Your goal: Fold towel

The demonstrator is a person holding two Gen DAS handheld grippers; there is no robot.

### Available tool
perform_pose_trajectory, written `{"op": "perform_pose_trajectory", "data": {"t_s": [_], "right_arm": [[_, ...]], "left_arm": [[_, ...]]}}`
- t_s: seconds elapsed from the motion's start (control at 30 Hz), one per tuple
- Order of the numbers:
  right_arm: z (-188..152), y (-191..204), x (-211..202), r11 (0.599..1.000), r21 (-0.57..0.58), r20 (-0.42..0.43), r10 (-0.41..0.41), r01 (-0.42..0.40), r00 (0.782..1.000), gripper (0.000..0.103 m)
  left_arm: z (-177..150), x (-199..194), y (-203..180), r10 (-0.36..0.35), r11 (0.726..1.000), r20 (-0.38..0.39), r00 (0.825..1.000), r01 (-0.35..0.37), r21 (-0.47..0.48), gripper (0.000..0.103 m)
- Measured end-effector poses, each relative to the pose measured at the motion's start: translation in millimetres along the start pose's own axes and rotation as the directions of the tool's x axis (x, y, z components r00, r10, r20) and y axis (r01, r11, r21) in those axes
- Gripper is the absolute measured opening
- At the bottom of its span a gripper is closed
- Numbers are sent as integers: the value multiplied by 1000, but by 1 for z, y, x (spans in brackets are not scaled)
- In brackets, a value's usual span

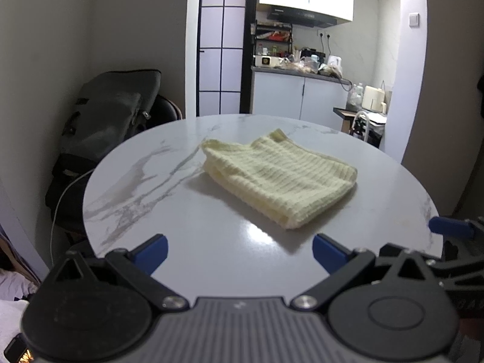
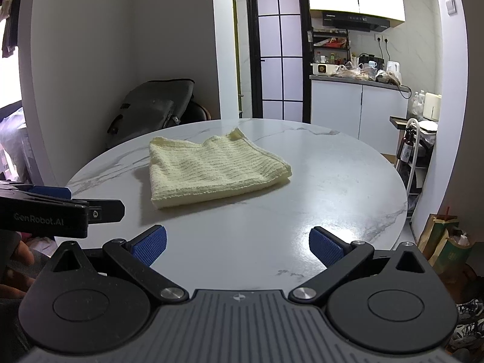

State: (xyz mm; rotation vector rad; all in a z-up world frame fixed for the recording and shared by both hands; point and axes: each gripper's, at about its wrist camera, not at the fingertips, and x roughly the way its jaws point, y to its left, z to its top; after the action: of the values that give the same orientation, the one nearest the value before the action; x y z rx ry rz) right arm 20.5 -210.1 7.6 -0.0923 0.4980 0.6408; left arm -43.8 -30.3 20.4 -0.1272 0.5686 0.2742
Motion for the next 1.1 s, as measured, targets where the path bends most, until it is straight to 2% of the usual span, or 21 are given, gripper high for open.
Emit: {"op": "perform_pose_trajectory", "data": {"t_s": [0.9, 1.1], "right_arm": [[0, 4, 7, 1000, -18, -21, -2, 2, 1000, 103], [-3, 4, 11, 1000, -20, -29, -2, 2, 1000, 103]], "left_arm": [[-3, 7, 0, 3, 1000, -39, 999, -3, -1, 103], [-5, 6, -4, 4, 1000, -19, 1000, -4, 25, 103]]}}
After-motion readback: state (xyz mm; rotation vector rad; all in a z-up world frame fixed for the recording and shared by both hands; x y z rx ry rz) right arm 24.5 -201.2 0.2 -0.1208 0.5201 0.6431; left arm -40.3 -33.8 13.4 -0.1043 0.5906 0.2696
